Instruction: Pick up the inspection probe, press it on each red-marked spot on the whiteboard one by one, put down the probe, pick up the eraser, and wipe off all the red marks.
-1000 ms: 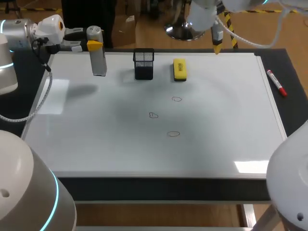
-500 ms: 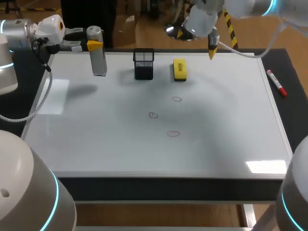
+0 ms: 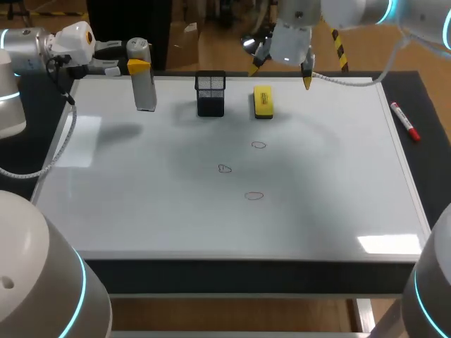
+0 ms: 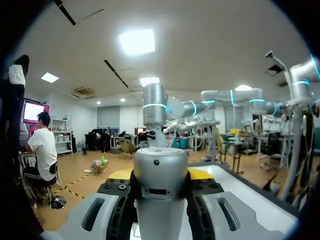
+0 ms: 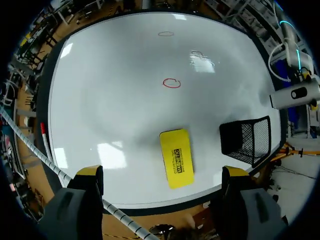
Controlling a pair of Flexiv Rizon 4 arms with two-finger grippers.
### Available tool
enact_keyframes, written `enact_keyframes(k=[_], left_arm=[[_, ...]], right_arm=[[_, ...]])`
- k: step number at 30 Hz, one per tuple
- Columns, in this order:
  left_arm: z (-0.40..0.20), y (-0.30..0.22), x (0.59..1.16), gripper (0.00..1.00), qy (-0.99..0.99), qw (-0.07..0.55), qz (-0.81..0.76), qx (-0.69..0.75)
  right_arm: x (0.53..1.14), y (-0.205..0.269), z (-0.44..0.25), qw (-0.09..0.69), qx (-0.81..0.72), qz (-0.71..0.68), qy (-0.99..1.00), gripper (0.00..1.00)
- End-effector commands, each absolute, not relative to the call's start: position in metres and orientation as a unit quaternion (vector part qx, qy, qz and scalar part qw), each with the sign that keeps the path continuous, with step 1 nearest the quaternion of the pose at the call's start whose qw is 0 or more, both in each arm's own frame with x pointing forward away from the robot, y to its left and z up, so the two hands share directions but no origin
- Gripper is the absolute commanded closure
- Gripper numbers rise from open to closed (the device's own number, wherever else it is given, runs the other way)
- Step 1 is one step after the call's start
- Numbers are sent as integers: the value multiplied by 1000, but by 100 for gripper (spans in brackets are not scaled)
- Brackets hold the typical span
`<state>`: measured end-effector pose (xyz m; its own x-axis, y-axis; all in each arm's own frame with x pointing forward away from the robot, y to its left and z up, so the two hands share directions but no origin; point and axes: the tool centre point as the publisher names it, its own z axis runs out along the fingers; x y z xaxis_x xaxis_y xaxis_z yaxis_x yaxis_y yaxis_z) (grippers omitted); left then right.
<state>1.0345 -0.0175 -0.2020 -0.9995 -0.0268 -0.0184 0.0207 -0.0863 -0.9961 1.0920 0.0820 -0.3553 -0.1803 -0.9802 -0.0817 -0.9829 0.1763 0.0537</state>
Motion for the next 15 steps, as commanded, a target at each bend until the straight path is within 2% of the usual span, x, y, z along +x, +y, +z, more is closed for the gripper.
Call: enact_keyframes(k=[1, 15], left_arm=[[-201, -18, 1034, 100, 676, 16, -737, -2], [-201, -18, 1034, 100, 676, 16, -737, -2]], right_arm=[[1100, 90, -357, -43, -665, 9, 745, 0], [1095, 95, -381, -45, -688, 26, 724, 0]])
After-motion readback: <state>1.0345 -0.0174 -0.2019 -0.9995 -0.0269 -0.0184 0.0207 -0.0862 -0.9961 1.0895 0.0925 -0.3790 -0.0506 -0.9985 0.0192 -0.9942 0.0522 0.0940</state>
